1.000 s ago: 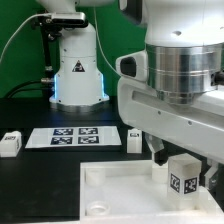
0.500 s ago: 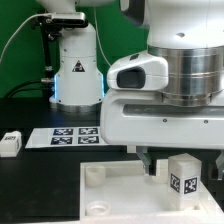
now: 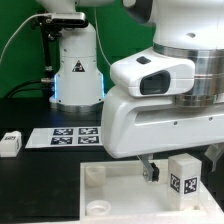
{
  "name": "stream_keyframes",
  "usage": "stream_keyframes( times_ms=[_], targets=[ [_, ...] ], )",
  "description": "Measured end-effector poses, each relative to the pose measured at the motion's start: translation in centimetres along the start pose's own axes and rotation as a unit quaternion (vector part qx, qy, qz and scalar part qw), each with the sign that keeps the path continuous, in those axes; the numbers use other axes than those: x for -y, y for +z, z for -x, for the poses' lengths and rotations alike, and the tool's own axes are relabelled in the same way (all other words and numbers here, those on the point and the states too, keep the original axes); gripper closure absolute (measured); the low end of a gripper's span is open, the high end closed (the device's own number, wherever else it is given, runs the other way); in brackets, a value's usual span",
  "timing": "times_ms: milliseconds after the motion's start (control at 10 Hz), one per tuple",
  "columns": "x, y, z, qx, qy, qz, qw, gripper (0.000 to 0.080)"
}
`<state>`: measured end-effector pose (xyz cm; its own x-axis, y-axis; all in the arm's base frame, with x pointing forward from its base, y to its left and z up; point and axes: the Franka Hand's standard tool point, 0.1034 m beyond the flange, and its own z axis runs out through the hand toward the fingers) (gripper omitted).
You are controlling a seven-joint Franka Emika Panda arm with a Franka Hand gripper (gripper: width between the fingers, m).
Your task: Assemble one leg
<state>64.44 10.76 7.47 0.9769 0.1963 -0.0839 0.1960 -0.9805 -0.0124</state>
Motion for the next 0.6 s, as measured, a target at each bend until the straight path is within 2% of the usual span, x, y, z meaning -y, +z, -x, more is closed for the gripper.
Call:
stream_keyframes(
  times_ms=[100,200,300,400,600],
  targets=[
    [-0.01,0.02,0.01,0.0,0.0,0.0,1.0,0.016],
    [0.04,0.02,0.0,0.0,0.0,-0.001,1.0,0.0318],
    [0.13,0.03,0.0,0.0,0.0,-0.001,1.0,0.0318],
    [0.13,0.06,0.02,0.0,0.011,-0.001,1.0,0.0511],
    [0.17,0.08,-0.02,-0.003,0.048,-0.001,0.999,0.0509]
  ],
)
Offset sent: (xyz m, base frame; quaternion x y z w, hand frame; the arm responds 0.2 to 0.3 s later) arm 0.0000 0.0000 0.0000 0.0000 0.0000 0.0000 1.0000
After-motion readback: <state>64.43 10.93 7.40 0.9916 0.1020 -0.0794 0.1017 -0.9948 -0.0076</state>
